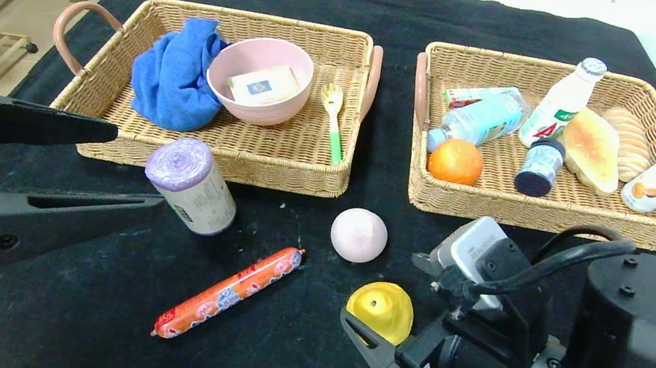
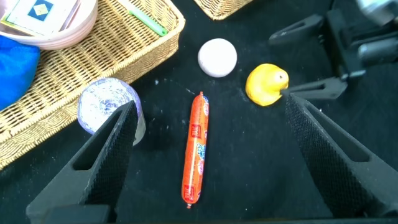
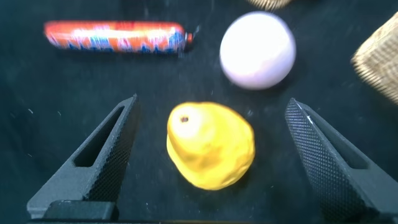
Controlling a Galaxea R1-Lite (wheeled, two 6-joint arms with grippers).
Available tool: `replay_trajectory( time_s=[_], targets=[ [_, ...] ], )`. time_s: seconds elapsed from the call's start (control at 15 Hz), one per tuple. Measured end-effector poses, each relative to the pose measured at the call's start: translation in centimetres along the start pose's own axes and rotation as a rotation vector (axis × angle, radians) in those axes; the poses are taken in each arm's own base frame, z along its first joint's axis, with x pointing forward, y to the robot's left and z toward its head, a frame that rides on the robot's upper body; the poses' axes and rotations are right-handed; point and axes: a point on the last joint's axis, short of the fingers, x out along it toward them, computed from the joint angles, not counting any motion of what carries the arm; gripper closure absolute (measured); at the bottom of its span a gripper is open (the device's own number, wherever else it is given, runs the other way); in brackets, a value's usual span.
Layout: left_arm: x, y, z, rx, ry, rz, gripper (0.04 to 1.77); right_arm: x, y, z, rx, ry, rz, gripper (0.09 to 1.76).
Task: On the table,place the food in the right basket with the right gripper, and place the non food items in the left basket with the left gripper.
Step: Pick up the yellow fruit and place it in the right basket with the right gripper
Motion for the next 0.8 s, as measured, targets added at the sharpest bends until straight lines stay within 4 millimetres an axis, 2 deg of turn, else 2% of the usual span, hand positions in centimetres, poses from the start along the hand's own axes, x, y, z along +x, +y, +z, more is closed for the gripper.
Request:
replay_trajectory(
  time_s=[0.8],
  targets=[
    [0.0, 0.0, 0.0, 0.000, 0.000, 0.001, 0.09, 3.5, 0.2, -3.0, -0.053, 0.032, -0.075, 0.14]
  ],
)
